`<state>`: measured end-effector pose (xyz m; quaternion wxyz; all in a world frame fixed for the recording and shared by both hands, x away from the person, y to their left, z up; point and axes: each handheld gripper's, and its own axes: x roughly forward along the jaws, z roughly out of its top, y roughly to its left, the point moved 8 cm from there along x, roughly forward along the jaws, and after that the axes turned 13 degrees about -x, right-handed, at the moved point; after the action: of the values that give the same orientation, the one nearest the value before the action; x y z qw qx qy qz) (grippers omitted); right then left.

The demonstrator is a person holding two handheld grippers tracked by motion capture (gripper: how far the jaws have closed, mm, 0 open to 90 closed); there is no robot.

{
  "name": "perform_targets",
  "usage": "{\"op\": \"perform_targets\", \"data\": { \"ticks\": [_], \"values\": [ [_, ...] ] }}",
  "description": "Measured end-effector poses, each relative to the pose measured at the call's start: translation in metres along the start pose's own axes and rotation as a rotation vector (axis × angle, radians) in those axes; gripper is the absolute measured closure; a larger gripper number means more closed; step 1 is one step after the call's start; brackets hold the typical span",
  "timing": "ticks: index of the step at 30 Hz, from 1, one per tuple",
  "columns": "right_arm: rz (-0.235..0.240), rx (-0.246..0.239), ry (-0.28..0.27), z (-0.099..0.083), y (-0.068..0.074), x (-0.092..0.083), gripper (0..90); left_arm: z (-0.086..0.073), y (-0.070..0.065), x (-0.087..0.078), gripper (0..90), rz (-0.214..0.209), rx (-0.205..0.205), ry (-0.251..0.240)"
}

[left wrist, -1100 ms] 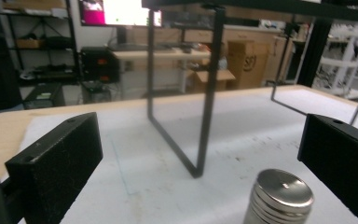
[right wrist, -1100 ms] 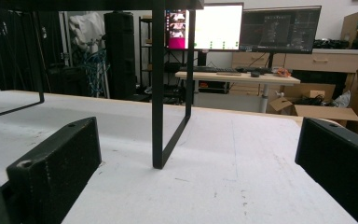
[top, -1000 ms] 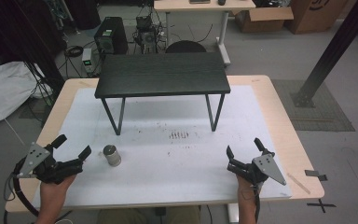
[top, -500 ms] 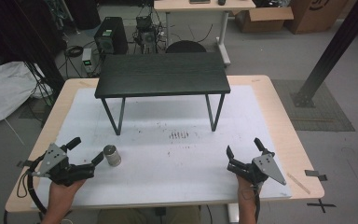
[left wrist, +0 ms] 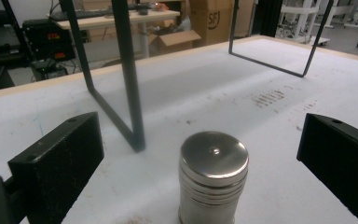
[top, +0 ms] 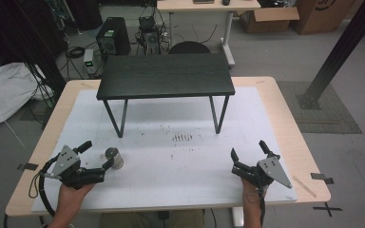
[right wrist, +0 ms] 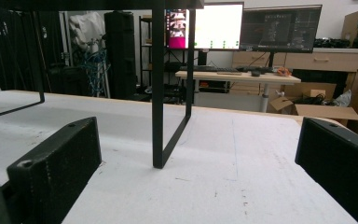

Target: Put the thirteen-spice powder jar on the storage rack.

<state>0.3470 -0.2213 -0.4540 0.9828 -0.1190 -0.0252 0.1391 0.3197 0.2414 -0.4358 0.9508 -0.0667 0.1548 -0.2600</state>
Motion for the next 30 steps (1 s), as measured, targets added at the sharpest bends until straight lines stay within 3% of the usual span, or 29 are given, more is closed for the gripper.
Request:
{"op": "perform_targets", "data": {
  "ticks": [13,30],
  "values": [
    [0.000,0.000,0.001,0.000,0.000,0.000,0.0,-0.013,-0.004,0.017,0.7,-0.011,0.022,0.052],
    [0.000,0.001,-0.002,0.000,0.000,0.000,0.0,-0.028,-0.002,0.027,5.4,-0.024,-0.010,0.087]
  ]
}}
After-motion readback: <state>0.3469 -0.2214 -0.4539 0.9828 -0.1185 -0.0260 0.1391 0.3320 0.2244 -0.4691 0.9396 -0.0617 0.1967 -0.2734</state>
